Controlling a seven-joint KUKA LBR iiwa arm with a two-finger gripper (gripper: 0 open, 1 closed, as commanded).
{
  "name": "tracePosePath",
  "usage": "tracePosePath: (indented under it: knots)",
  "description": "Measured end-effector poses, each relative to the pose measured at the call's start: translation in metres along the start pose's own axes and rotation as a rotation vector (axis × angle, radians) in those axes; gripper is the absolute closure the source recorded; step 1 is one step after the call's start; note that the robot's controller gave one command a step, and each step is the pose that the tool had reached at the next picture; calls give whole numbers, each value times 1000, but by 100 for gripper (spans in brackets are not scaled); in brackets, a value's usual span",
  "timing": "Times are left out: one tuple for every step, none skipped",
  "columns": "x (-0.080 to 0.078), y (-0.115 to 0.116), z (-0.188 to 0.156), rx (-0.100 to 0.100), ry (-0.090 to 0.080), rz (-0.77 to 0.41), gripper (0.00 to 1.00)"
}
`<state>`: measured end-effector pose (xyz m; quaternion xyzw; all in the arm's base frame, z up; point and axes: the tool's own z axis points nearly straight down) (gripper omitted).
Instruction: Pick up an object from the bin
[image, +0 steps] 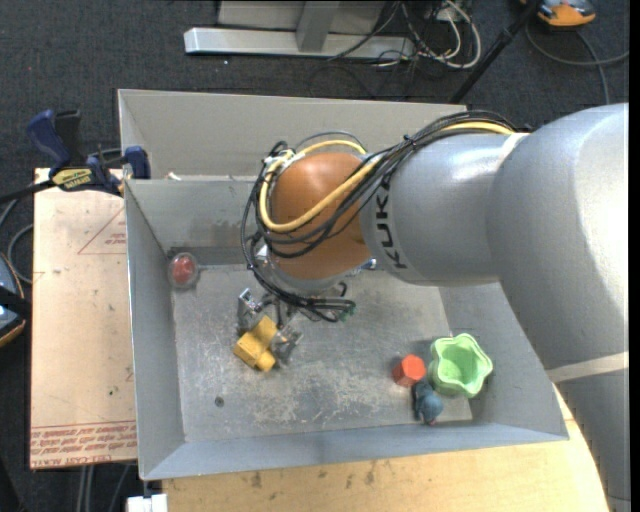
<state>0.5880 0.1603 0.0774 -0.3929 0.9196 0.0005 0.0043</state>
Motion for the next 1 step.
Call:
tracePosePath:
  knots:
    - [-3,-1,-67,2,-2,3,100]
